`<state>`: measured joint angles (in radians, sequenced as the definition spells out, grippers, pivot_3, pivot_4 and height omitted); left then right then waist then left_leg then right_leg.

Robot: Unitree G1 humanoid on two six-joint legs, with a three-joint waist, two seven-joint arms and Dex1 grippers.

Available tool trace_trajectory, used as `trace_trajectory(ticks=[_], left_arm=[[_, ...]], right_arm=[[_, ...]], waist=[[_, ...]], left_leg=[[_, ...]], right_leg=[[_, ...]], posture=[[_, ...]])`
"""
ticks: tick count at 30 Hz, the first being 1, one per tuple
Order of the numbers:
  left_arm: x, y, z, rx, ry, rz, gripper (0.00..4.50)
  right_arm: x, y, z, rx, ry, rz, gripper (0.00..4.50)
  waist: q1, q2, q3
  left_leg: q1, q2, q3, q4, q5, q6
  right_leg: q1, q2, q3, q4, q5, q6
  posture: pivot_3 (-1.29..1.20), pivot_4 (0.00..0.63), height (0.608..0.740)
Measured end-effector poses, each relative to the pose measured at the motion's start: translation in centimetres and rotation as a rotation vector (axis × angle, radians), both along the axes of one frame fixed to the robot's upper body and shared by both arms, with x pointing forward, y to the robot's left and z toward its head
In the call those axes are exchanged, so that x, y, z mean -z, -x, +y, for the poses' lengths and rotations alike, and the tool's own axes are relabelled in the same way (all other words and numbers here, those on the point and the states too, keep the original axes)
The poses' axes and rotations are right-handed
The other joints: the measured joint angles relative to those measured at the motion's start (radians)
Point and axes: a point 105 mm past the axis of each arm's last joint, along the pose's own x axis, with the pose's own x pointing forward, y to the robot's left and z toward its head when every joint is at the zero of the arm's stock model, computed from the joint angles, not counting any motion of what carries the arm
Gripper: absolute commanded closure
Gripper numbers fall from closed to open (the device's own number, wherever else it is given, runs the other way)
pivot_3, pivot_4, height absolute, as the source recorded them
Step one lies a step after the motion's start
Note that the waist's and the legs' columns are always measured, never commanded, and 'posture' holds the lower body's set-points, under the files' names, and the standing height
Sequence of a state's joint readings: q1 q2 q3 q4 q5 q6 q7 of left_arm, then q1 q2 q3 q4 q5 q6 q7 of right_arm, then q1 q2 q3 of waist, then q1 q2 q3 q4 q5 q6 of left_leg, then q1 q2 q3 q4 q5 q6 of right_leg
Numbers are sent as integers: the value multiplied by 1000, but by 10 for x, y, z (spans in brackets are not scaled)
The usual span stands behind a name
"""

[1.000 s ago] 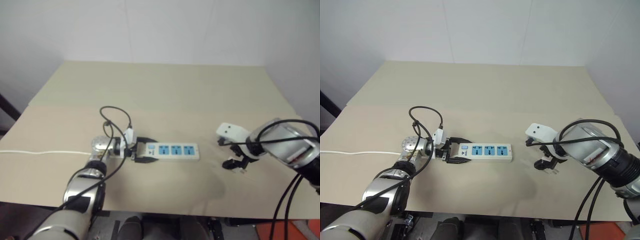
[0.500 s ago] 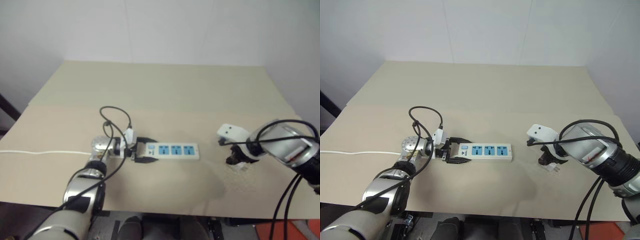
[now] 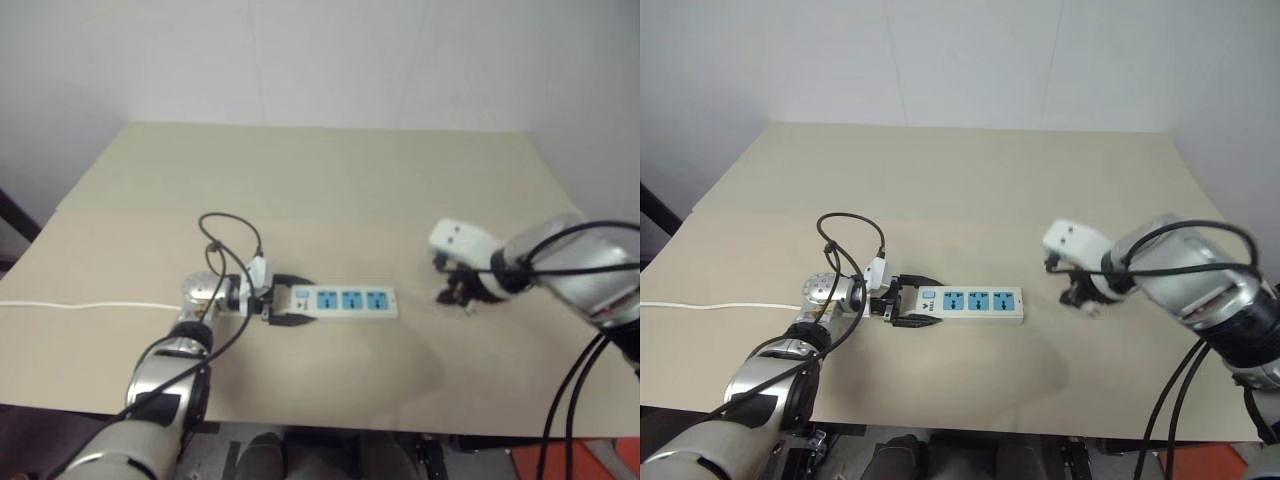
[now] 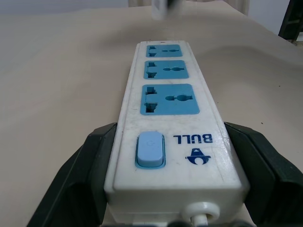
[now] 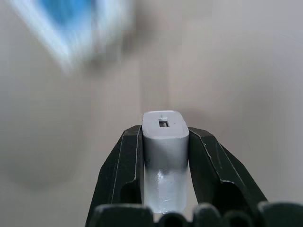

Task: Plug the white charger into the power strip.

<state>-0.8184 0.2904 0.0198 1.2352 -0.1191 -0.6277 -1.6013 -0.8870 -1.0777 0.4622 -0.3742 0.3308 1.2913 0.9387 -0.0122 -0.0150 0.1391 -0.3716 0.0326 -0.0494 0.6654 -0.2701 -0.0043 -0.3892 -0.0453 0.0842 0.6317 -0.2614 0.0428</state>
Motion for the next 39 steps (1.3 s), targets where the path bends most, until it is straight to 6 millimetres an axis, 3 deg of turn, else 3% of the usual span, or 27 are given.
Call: trace_trajectory(ticks=[2,4,15,18,25,30,39], left_arm=[[0,0,0,0,-2,1,1232],[0,0,0,0,-2,1,1232],[0,1,-2,13,-10,11,1232],[1,2,-6,23,-6,23,1232],[2,6,-14,51,0,39,1232],[3,8,-20,70,6,40,1232],[3,9,-20,71,8,43,1232]], right_arm=[[-23,-3,19,-97,-130,-97,3379],[-33,0,41,-214,-335,-140,3379],[-38,6,86,-433,-968,-164,3379],[-21,7,92,-460,-1080,-157,3379],[-2,2,103,-493,-1192,-138,3379],[22,-3,108,-467,-1243,-133,3379],[46,-5,107,-491,-1215,-103,3379]], waist=[[0,0,0],[0,-2,-1],[0,-2,-1],[1,-2,-1],[1,-2,-1],[0,-2,-1],[-1,-2,-1]], left_leg=[[0,0,-1,0,0,0],[0,0,-1,0,0,0],[0,0,-2,1,0,1],[0,-1,-2,1,0,1],[2,-1,-2,2,1,1],[2,-1,-2,1,1,1],[3,-1,-2,2,1,0]], right_leg=[[1,0,-1,0,0,0],[1,0,-1,0,0,0],[2,0,-2,2,0,-1],[2,0,-2,2,0,-1],[2,0,-2,4,0,-1],[2,0,-2,4,0,-1],[2,0,-2,9,0,-1]], posture=[[0,150,740],[0,150,740],[0,150,740],[0,150,740],[0,150,740],[0,150,740],[0,150,740]])
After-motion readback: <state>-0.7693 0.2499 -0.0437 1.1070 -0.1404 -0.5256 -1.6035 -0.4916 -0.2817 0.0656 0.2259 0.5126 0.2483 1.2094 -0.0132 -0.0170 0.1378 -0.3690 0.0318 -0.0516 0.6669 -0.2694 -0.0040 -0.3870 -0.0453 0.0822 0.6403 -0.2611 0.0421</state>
